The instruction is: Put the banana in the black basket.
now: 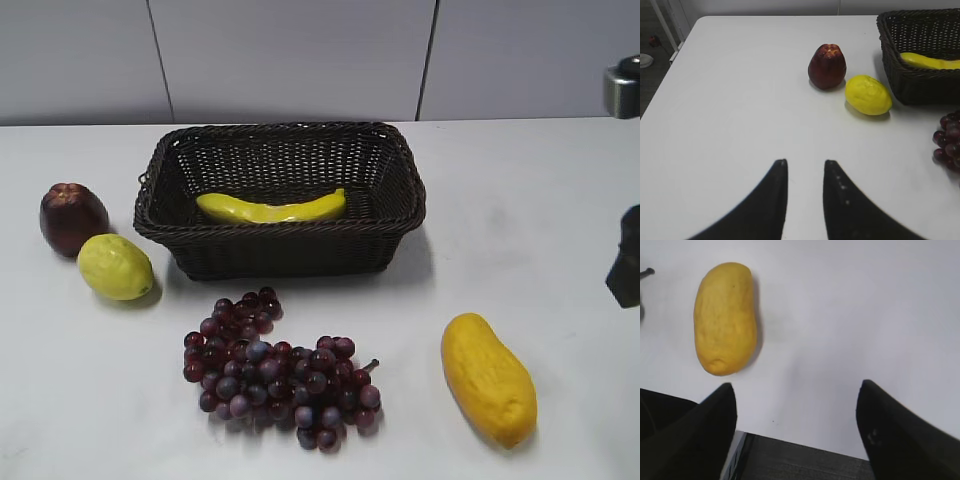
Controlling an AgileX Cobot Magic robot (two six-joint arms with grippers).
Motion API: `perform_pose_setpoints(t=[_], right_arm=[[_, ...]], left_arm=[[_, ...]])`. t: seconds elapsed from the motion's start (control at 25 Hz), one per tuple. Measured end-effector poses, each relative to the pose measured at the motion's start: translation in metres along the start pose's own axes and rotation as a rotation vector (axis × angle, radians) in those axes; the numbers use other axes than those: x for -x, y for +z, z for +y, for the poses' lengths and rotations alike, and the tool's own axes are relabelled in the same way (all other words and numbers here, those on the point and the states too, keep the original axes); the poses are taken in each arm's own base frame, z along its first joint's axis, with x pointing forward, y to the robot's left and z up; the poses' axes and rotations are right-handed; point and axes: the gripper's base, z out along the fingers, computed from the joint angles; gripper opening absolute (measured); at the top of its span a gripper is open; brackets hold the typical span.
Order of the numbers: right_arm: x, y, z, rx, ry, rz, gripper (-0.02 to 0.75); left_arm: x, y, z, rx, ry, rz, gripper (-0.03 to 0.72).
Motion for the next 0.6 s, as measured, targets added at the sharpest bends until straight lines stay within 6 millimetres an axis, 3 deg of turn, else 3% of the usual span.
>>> perform_pose_setpoints(t=[0.4, 0.6], right_arm=[[-0.070, -0.008, -0.016, -0.010, 0.098, -0.088, 0.591], [-0.098, -0.031, -0.032, -0.062, 0.190, -0.219, 0.591]], left_arm=[[0.000, 0.000, 0.000, 0.000, 0.000, 0.000, 0.239], [0.000, 0.000, 0.000, 0.000, 0.000, 0.000, 0.239]])
